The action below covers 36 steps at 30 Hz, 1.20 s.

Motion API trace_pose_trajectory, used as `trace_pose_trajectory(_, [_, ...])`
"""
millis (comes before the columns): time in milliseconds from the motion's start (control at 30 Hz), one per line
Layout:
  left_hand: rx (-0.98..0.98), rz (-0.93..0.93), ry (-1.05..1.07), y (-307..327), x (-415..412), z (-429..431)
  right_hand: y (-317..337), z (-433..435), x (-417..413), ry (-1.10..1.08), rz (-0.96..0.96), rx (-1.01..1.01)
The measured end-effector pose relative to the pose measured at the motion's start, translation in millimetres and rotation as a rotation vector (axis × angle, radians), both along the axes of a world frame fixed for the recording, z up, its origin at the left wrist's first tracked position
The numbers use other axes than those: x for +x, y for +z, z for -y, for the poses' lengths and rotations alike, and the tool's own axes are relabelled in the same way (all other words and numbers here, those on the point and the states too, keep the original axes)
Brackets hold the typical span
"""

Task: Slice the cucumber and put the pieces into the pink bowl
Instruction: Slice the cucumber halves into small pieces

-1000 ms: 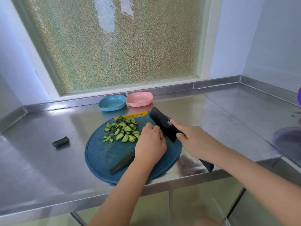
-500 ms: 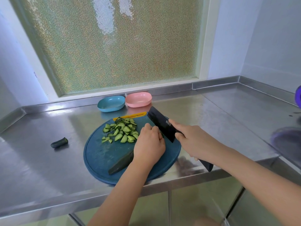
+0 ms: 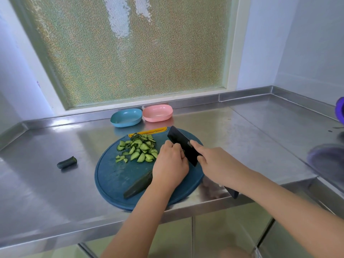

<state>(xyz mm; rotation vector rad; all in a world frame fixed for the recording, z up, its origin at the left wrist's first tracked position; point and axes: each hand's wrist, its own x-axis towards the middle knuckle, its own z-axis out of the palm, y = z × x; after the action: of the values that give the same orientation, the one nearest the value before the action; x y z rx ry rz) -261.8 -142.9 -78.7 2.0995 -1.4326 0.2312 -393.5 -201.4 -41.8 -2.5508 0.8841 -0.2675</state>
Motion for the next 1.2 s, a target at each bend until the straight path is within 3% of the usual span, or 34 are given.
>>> trace_pose_trajectory(233, [-0.034, -0.03, 0.01, -1, 1, 0, 7, 6, -8, -0.042, 0.107, 0.134])
trace_pose_trajectory(1033, [-0.019, 0.0, 0.014, -2, 1, -1, 3, -4, 4, 0.042, -0.049, -0.091])
trace_pose_trajectory(1200, [-0.013, -0.016, 0.013, 1, 0, -1, 0, 0, -2, -0.031, 0.039, 0.107])
